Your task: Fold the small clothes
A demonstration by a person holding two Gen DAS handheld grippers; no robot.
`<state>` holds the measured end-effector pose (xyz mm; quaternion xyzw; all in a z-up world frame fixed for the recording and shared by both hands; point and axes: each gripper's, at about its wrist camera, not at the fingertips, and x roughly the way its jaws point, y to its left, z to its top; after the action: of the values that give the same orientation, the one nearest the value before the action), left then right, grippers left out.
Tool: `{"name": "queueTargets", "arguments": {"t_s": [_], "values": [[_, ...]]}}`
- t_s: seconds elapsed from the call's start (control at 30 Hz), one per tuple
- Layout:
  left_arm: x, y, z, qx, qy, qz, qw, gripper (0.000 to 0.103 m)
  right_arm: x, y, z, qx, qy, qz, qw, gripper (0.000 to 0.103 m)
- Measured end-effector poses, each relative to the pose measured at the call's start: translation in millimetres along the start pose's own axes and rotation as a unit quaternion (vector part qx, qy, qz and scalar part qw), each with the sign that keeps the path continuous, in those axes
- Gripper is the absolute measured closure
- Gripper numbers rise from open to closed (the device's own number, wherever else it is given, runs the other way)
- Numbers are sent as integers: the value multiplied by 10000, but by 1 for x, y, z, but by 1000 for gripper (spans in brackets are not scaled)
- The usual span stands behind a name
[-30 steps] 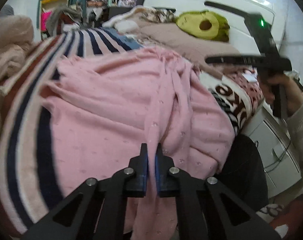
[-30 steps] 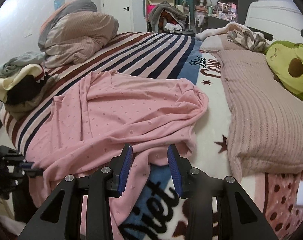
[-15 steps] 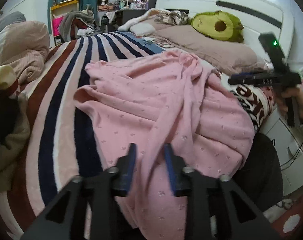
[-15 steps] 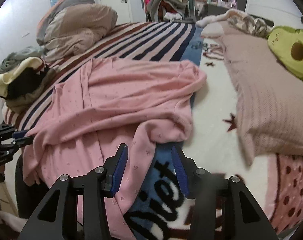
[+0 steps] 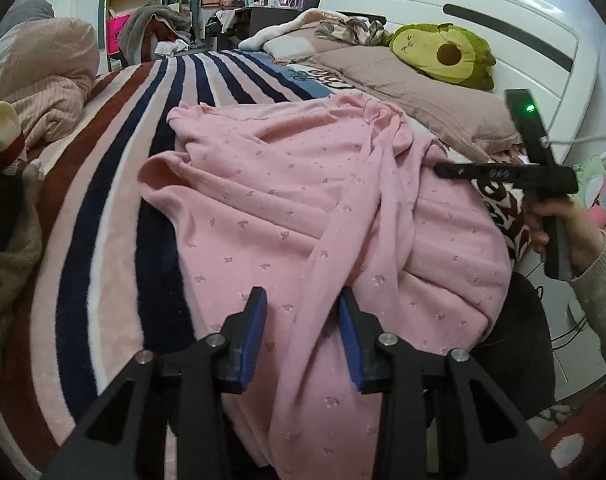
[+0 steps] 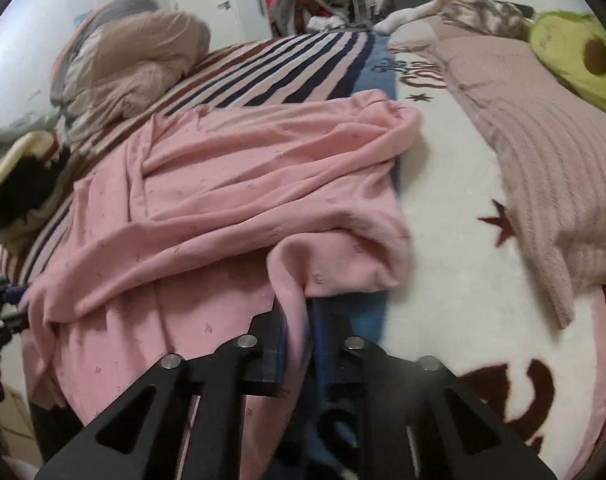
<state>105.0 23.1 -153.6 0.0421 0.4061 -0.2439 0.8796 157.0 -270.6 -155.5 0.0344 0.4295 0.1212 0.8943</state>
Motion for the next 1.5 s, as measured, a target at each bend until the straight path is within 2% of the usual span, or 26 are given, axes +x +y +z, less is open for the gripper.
{"name": "queueTargets", "arguments": {"t_s": [0.07,0.13,0.23,0.3,0.37,0.43,0.5,0.57,0.63,0.7,0.8,0.93,1.1,1.23,1.33,1.37,1.5], "values": [[2,1,0,-22,35,-27,10000,75,-8,-13,0,219,-103,-17,9997,98],[4,0,0,0,61,-31,10000,75,-14,-21,-5,308,-32,-30,9995,98],[6,-1,-2,38,76,26,10000,75,-10,-21,-13,189,146,-182,9996,98],[2,-1,-2,33,43,56,10000,74,-12,-18,-14,132,118,-293,9994,96],[-9,4,-6,-16,-36,102,9999,69,-17,-16,-15,143,51,-290,9995,88],[-21,12,-11,-130,-144,171,9997,59,-26,-12,-20,73,3,-268,9996,74],[-32,18,-16,-236,-204,189,9993,57,-40,-7,-29,-31,-57,-160,9999,66],[-43,23,-26,-351,-234,160,9990,51,-56,-5,-41,-61,-97,49,9999,59],[-50,23,-36,-407,-218,73,9989,39,-68,-3,-54,-58,-96,303,9995,54],[-53,22,-50,-469,-99,-84,9988,36,-78,0,-70,-51,-48,635,9980,49],[-52,22,-67,-596,74,-146,9981,36,-81,3,-96,-47,176,1089,9939,41],[-46,19,-83,-723,271,-142,9969,36,-72,4,-117,12,442,1282,9908,41],[-36,22,-91,-963,340,-154,9947,36,-57,13,-123,-101,565,1436,9880,38],[-27,21,-91,-1121,297,-351,9926,36,-53,18,-121,-270,611,1498,9865,35],[-24,18,-92,-1180,268,-349,9920,36,-53,21,-124,-254,662,1767,9817,38],[-25,18,-93,-1216,269,-390,9915,37,-50,24,-125,-236,701,1884,9793,38],[-21,15,-95,-1308,369,-674,9884,59,-35,38,-129,-298,911,1863,9778,38]]}}
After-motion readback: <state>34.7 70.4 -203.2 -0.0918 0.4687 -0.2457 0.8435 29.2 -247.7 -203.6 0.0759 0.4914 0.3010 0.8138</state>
